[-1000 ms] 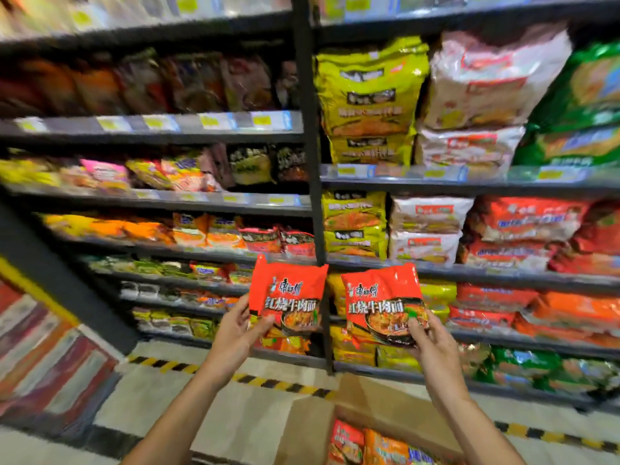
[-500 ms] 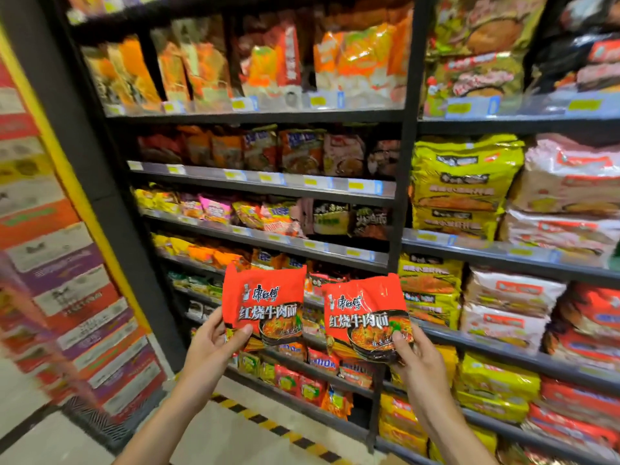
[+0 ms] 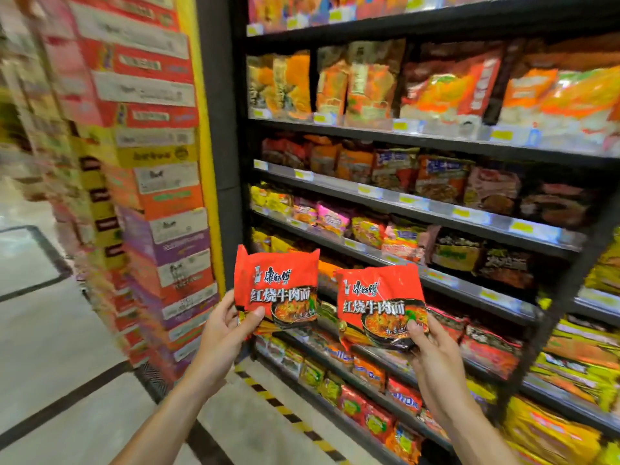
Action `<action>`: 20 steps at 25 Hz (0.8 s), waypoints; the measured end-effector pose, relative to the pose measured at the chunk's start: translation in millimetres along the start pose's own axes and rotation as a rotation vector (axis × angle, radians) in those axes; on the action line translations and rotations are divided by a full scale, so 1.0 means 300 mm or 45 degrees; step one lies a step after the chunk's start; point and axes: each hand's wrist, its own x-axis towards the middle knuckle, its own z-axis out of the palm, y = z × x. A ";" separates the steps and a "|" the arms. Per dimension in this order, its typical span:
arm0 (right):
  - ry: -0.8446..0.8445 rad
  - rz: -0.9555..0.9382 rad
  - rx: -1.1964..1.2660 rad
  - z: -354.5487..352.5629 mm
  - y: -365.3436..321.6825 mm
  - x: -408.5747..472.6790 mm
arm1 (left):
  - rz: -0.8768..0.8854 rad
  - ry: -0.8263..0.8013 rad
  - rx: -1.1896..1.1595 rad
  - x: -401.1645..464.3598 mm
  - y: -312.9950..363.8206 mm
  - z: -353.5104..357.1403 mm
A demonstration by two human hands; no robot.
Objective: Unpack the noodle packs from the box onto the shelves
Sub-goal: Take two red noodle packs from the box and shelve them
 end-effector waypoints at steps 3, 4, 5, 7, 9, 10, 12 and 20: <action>-0.072 -0.033 0.000 0.192 0.004 0.002 | 0.020 0.039 0.004 0.048 0.049 -0.163; -0.092 -0.040 0.018 0.233 0.009 0.012 | 0.024 0.043 0.024 0.063 0.056 -0.207; -0.115 -0.044 0.036 0.284 0.005 0.012 | 0.038 0.048 0.067 0.077 0.061 -0.256; -0.137 -0.051 0.018 0.362 0.011 0.037 | 0.042 0.062 0.134 0.096 0.067 -0.341; -0.171 -0.035 0.020 0.444 0.003 0.058 | 0.055 0.098 0.165 0.108 0.076 -0.403; -0.189 -0.052 0.011 0.478 0.005 0.072 | 0.064 0.111 0.167 0.113 0.083 -0.428; -0.187 -0.061 -0.033 0.531 0.008 0.096 | 0.052 0.140 0.168 0.134 0.083 -0.466; -0.172 -0.038 0.015 0.701 0.068 0.308 | 0.068 0.161 0.151 0.377 0.031 -0.595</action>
